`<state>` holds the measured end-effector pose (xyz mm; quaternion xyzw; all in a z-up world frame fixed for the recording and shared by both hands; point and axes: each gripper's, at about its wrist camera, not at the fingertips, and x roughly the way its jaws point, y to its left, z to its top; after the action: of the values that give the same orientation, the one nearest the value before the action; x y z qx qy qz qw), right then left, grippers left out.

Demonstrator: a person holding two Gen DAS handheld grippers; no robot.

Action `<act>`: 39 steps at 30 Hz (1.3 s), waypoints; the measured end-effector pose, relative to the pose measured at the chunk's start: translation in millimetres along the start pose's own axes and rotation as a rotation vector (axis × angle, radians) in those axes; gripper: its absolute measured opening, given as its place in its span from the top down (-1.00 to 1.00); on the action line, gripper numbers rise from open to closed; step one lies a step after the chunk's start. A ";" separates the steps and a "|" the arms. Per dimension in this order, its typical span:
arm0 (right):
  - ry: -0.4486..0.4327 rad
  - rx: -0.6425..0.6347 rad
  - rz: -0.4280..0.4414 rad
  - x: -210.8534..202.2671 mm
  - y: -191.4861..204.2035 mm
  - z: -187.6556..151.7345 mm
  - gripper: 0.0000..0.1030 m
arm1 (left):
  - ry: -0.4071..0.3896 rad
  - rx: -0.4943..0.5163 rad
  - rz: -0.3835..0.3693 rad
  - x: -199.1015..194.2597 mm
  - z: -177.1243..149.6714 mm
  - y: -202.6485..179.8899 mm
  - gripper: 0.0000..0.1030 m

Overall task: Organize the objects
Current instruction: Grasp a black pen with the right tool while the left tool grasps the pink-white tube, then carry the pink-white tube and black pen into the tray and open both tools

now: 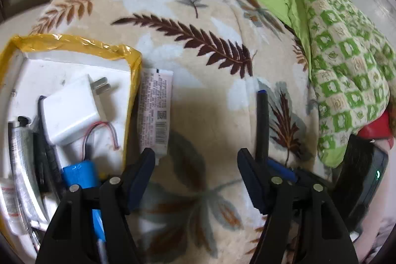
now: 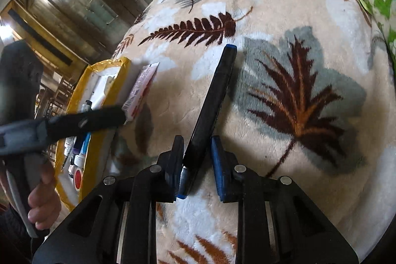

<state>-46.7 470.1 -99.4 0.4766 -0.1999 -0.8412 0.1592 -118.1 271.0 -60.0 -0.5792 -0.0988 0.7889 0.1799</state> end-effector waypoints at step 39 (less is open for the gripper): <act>0.048 0.029 -0.019 -5.9 -4.0 5.2 0.57 | 0.113 0.126 -0.033 -8.1 -100.6 -3.7 0.41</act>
<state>-48.6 477.2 -94.6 0.5006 -0.2038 -0.8281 0.1488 -19.9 265.9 -82.6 -0.6085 -0.0482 0.7566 0.2345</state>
